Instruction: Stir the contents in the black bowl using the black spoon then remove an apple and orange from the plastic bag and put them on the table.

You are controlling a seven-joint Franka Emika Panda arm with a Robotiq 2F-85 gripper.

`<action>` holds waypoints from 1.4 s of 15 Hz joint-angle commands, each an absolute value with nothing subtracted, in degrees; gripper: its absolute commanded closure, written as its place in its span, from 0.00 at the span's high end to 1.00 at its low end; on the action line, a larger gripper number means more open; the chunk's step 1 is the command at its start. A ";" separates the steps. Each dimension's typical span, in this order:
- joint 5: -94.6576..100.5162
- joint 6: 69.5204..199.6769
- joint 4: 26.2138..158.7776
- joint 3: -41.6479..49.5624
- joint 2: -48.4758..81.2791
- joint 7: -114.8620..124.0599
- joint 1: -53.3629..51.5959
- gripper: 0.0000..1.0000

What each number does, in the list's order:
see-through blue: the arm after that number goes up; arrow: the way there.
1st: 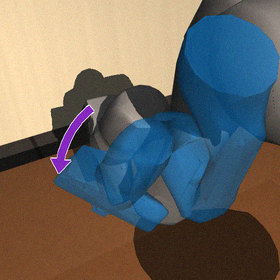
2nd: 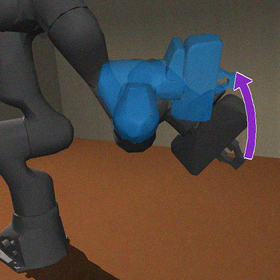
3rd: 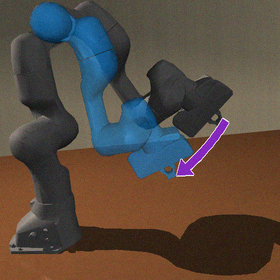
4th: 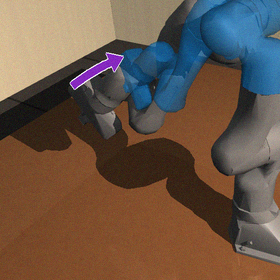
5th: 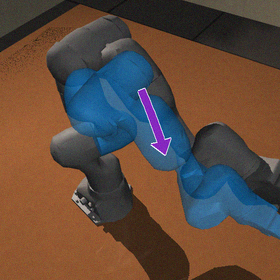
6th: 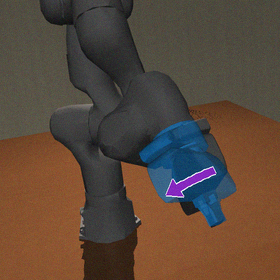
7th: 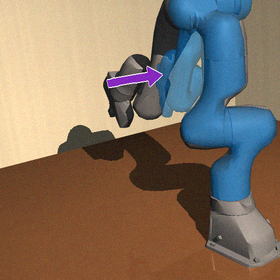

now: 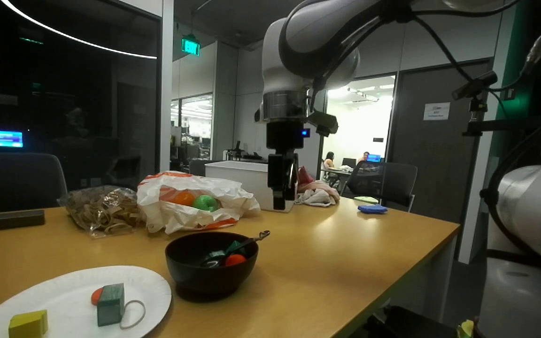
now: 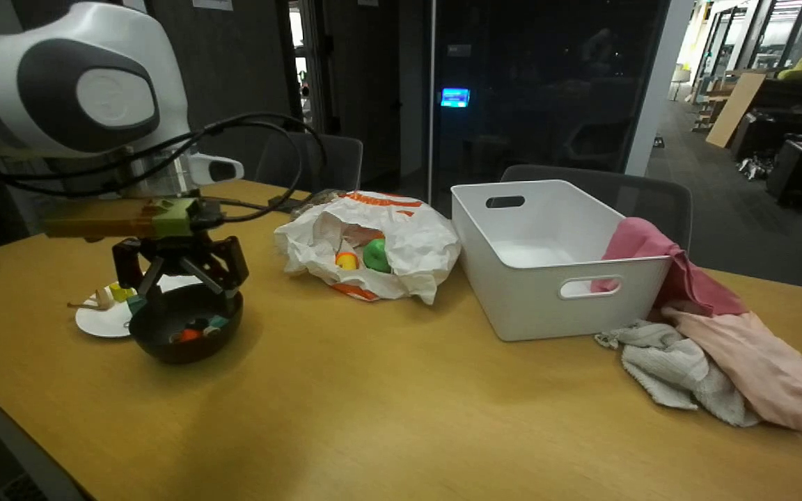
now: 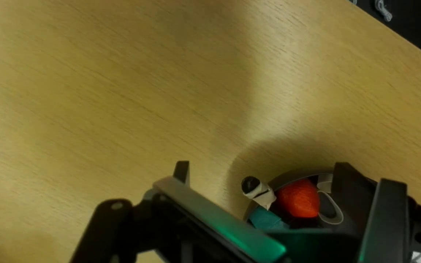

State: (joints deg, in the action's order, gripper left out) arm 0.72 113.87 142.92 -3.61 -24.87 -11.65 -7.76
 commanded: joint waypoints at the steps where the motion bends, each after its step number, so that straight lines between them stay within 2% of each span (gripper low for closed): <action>1: 0.25 119.33 142.69 -3.53 -21.02 -15.38 -9.10 1.00; 21: -2.08 126.04 143.13 -3.10 -14.11 -33.93 -10.94 0.98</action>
State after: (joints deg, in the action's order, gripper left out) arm -1.62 124.49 143.02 -3.65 -14.31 -30.92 -10.45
